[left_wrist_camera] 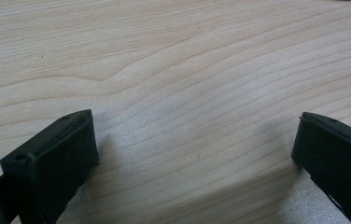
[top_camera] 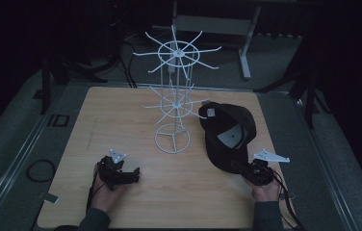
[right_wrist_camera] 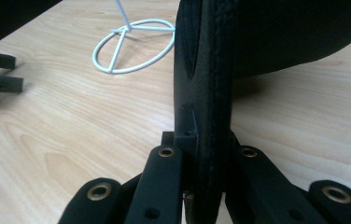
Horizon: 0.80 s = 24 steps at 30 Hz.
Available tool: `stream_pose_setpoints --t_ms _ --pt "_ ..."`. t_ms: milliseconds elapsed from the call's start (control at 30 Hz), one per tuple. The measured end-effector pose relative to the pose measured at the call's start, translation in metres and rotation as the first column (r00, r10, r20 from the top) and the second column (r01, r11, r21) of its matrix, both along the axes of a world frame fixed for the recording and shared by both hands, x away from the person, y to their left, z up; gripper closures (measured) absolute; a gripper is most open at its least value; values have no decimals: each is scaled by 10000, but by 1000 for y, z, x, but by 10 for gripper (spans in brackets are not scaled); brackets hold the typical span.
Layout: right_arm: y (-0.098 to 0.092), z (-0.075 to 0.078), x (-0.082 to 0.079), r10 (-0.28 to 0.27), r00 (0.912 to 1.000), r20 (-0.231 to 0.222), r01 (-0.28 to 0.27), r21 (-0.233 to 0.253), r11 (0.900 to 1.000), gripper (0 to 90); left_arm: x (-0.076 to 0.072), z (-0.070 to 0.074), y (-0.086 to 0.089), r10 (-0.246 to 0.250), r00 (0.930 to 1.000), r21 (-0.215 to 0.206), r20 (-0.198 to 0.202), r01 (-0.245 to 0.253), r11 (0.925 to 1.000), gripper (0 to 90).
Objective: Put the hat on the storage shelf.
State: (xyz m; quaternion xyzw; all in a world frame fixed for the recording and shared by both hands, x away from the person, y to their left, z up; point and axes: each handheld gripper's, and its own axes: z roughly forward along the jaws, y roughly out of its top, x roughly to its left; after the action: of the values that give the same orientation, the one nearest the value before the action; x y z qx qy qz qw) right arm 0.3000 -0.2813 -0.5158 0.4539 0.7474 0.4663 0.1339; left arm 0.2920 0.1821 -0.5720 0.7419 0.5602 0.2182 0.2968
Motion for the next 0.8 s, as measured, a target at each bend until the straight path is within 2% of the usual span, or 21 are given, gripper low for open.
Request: stream_pose_setpoints --t_ms 333,533,800 --pt "7 1 14 -239 9996 144 240 -103 9997 866 0 0 0 2 10000 -6 4 -2 10000 1" --pt "8 7 22 -291 9989 370 295 -106 9995 866 0 0 0 -1 10000 0 -1 1 10000 1" --pt "9 16 33 -315 9982 505 299 331 9990 866 0 0 0 2 10000 -6 3 -2 10000 1"
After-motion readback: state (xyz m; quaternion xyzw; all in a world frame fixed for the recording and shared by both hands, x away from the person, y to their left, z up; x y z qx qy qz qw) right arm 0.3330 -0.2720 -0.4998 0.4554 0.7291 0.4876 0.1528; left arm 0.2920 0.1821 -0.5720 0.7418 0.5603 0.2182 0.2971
